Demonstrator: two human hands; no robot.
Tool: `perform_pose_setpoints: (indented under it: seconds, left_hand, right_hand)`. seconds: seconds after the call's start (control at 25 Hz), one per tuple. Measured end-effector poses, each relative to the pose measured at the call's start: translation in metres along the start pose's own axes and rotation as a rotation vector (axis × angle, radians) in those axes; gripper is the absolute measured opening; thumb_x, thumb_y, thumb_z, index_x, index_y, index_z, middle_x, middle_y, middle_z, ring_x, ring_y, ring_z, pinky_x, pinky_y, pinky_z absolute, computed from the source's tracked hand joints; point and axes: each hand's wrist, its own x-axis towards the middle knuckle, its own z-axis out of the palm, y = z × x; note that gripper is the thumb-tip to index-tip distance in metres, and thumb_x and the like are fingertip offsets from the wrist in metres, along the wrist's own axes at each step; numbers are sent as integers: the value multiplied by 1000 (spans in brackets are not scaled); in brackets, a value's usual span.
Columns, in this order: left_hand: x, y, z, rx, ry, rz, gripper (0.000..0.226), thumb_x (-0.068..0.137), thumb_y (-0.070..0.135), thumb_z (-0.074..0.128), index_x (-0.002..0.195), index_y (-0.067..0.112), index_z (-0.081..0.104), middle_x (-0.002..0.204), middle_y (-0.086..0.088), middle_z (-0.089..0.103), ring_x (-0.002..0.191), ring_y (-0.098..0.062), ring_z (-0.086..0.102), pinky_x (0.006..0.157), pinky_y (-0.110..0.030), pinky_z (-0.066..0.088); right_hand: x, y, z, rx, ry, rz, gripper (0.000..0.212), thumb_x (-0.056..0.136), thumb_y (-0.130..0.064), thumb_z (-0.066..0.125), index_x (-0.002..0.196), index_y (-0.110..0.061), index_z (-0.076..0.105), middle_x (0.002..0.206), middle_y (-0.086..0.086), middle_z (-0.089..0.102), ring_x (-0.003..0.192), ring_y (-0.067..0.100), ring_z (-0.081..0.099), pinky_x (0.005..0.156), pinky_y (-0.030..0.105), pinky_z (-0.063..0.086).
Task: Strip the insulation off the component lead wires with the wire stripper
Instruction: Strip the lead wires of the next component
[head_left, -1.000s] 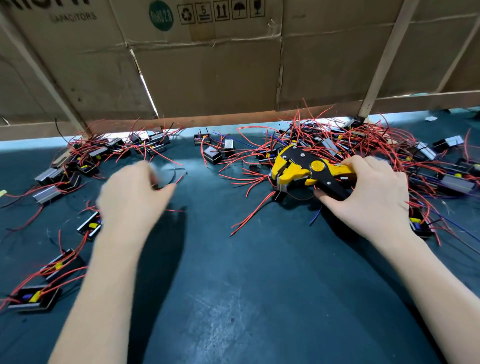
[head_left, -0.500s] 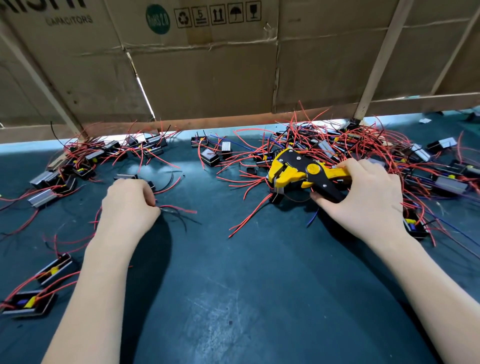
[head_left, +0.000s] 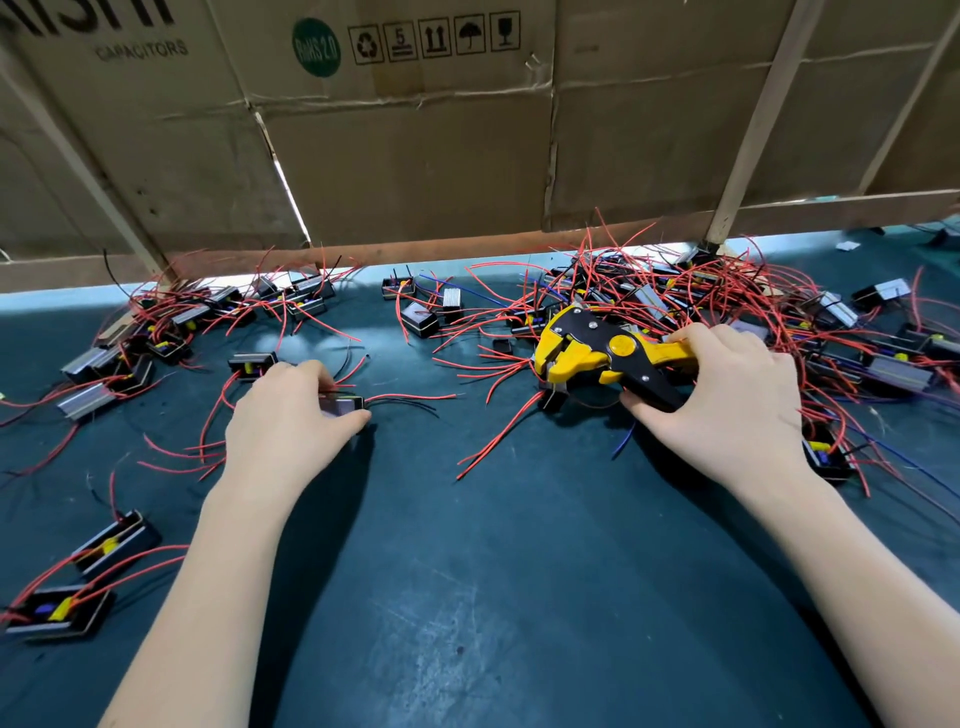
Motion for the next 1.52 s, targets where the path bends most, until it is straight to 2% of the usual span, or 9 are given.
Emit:
perform_pose_setpoints:
  seconds: [0.2, 0.28, 0.48, 0.72, 1.0, 1.08, 1.2, 1.4, 1.52]
  left_hand:
    - [0, 9, 0, -251, -13, 76, 20, 72, 23, 80, 89, 21, 68, 85, 0, 65, 81, -23, 60, 81, -32, 46]
    - [-2, 16, 1, -413, -38, 119, 11, 76, 22, 79, 84, 24, 72, 76, 0, 63, 68, -21, 57, 69, -25, 44]
    - [-20, 44, 7, -877, -161, 316, 15, 79, 18, 81, 91, 23, 74, 106, 0, 66, 82, -16, 66, 79, -22, 51]
    - [-38, 62, 16, -1207, -614, 510, 68, 75, 6, 78, 136, 23, 52, 133, -3, 53, 92, -16, 58, 85, -28, 52]
    - [-33, 53, 3, -1630, -943, 624, 52, 84, 39, 69, 124, 5, 65, 129, -9, 64, 99, -13, 65, 87, -24, 54]
    - [-35, 55, 5, -1619, -925, 635, 46, 83, 42, 70, 114, 8, 71, 117, -5, 69, 96, -12, 67, 84, -23, 55]
    - [-38, 64, 17, -1459, -622, 505, 23, 77, 27, 76, 98, 17, 75, 102, -1, 73, 91, -12, 68, 82, -23, 54]
    - [-32, 56, 25, -624, -290, 643, 27, 71, 11, 85, 90, 11, 66, 96, -1, 64, 90, -18, 60, 87, -35, 52]
    - [-27, 50, 26, -462, -215, 646, 28, 73, 16, 83, 91, 13, 62, 93, 2, 61, 86, -15, 58, 84, -35, 47]
  right_hand:
    - [-1, 0, 0, 6, -3, -9, 56, 65, -56, 73, 102, -16, 61, 95, 5, 62, 99, 32, 55, 83, 43, 36]
    - [0, 0, -1, 4, -9, -7, 56, 65, -56, 73, 102, -16, 61, 95, 5, 62, 99, 32, 55, 83, 43, 36]
    - [0, 0, 0, 9, -9, -11, 54, 64, -55, 74, 100, -16, 61, 93, 4, 60, 98, 32, 55, 82, 43, 36]
    - [0, 1, -2, 8, -7, -10, 54, 65, -54, 75, 100, -16, 61, 93, 4, 61, 98, 33, 56, 81, 43, 36]
    - [1, 1, -3, -5, -20, -4, 55, 65, -53, 76, 102, -16, 61, 95, 5, 61, 99, 33, 55, 83, 43, 35]
    - [0, 0, -3, -7, -14, -7, 54, 65, -53, 76, 101, -16, 60, 95, 5, 61, 100, 33, 55, 83, 43, 35]
    - [-1, 0, -2, -13, -12, -2, 56, 65, -53, 76, 103, -15, 61, 95, 5, 61, 99, 33, 55, 83, 43, 34]
    - [0, 0, -1, -23, -15, -7, 57, 64, -53, 77, 105, -15, 61, 95, 6, 62, 98, 33, 56, 83, 43, 36]
    - [0, -1, -1, -25, -17, -10, 58, 65, -53, 77, 105, -15, 61, 95, 6, 62, 98, 33, 56, 83, 43, 36]
